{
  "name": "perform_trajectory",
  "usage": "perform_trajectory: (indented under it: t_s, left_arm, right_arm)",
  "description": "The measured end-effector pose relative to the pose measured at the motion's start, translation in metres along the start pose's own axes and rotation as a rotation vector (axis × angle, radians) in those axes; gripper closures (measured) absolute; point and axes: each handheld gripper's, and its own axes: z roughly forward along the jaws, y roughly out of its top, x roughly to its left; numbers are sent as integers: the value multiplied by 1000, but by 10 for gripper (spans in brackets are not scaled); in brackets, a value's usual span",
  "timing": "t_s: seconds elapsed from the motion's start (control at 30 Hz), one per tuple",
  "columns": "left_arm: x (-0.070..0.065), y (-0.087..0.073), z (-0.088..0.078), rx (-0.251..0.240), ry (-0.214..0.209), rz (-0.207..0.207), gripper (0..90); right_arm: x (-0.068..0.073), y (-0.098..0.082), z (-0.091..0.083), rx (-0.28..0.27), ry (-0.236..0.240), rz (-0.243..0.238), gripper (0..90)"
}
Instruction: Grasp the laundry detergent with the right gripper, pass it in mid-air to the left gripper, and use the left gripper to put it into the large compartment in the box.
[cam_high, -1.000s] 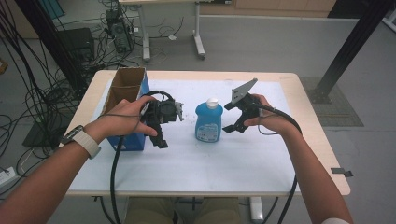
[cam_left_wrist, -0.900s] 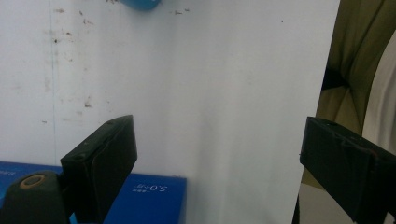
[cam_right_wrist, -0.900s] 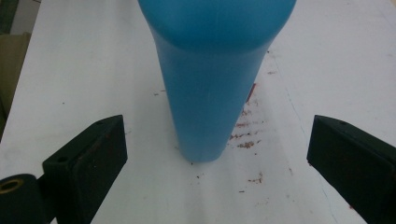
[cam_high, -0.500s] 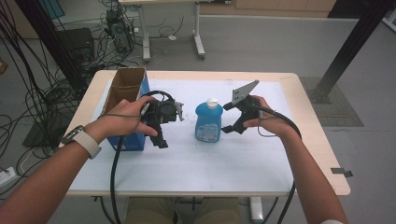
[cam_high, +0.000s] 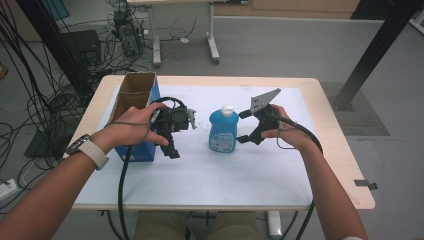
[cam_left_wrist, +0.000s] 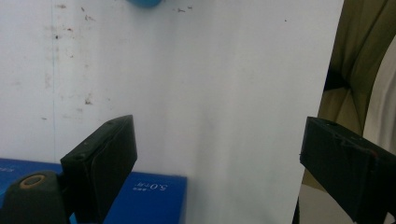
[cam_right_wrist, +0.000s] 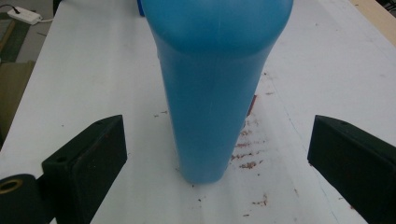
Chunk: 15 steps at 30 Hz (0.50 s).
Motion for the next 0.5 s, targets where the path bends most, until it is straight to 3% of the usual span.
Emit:
perform_trajectory:
  t_s: [0.5]
  left_arm:
    - [0,0,0,6,0,-3,114]
  right_arm:
    - [2,-5,3,-46,-11,0,39]
